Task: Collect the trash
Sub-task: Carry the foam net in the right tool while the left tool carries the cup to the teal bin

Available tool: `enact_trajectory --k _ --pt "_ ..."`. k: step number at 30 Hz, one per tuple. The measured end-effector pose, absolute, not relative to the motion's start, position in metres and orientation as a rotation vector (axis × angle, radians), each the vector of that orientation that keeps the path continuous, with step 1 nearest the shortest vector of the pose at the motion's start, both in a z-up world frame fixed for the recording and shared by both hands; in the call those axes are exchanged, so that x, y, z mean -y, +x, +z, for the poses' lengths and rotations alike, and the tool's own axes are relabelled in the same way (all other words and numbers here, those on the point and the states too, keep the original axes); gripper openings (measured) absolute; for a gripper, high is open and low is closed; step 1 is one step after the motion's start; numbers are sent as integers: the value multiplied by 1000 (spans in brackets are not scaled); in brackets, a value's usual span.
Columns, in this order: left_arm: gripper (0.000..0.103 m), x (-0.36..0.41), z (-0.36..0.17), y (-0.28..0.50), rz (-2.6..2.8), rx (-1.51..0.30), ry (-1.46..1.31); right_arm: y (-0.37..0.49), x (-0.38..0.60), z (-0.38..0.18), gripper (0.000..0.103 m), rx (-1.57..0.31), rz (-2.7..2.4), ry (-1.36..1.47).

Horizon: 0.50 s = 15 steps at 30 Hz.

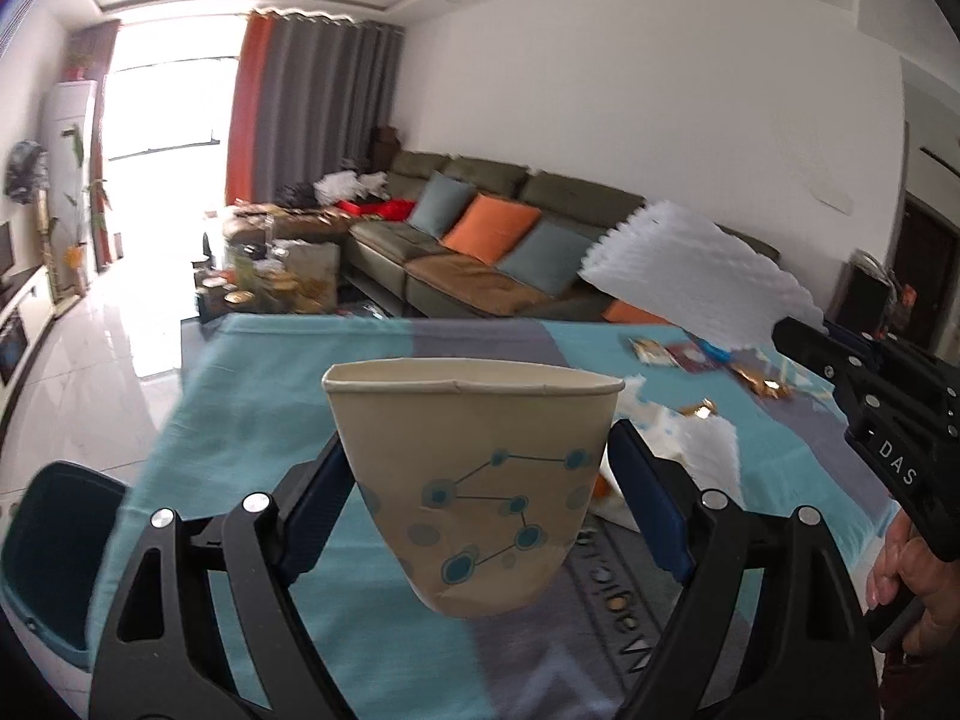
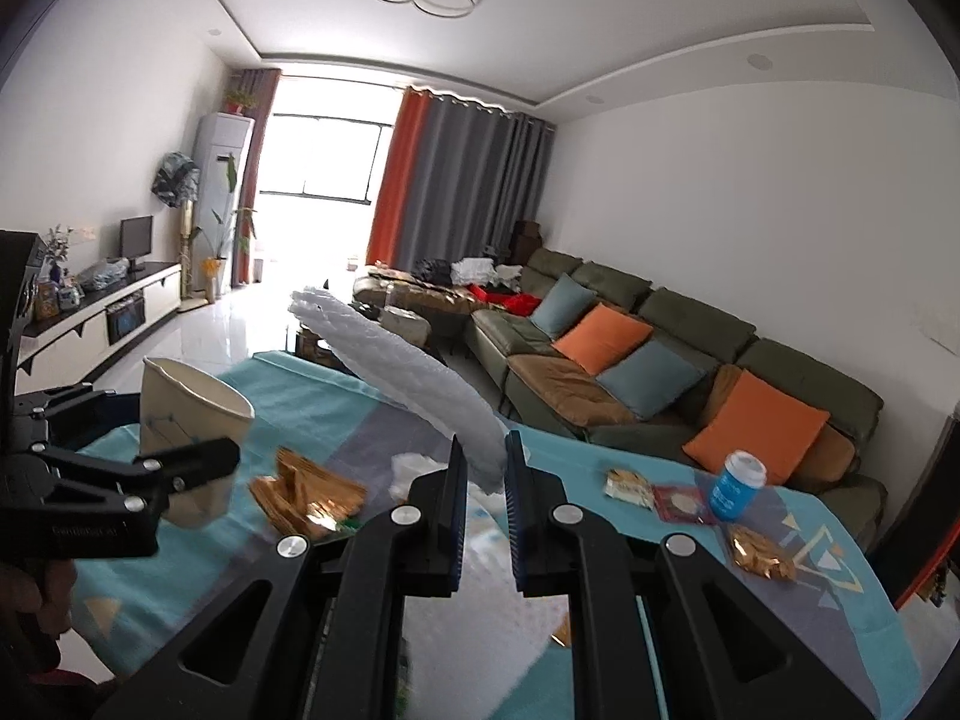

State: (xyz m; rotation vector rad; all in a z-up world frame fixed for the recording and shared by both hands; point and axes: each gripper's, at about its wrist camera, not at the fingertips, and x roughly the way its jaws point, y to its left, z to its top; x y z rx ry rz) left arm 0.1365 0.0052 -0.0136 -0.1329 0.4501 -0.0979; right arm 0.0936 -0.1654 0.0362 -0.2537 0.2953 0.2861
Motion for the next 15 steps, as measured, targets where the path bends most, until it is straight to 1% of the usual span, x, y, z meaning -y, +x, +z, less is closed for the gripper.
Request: enact_trajectory --k 7,15 --pt "83 -55 5 104 40 -388 -150 97 134 46 10 -272 382 -259" --pt "83 -133 16 62 241 -351 -169 104 71 53 10 -266 559 -285"
